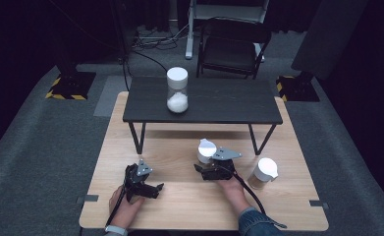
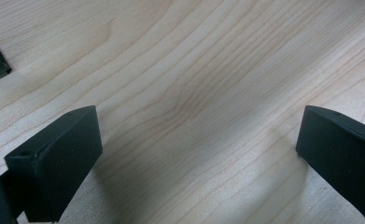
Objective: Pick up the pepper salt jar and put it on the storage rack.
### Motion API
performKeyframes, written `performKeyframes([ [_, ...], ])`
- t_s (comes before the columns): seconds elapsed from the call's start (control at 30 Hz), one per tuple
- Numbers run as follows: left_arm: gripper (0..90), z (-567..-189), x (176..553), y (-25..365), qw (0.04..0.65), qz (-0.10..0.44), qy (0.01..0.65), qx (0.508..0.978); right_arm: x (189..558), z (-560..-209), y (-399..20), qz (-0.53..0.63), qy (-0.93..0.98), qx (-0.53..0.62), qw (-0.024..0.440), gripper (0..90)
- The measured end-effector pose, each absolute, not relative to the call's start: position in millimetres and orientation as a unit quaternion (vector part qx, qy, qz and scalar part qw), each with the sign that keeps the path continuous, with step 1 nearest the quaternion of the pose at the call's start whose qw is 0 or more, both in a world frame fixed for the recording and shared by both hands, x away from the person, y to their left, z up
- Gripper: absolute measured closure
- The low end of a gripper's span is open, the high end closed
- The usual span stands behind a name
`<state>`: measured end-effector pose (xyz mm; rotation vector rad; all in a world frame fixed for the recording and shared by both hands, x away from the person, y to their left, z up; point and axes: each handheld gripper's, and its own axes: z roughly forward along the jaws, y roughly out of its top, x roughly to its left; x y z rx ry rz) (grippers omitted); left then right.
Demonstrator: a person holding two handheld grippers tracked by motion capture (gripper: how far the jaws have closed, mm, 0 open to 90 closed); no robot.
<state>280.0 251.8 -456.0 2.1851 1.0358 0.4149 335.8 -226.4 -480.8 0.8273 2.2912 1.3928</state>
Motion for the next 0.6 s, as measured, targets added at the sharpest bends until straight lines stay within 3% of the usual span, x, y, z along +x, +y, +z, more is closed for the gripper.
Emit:
performKeyframes([
  [0.2, 0.2, -456.0, 279.9, 251.7, 0.337, 0.159, 0.398, 0.838, 333.3, -482.3, -226.6, 0.49, 0.802, 0.292, 0.175, 28.7],
  [0.6, 0.2, -456.0, 280.0, 251.7, 0.337, 0.159, 0.398, 0.838, 331.7, -481.1, -226.4, 0.488, 0.803, 0.292, 0.178, 30.1],
])
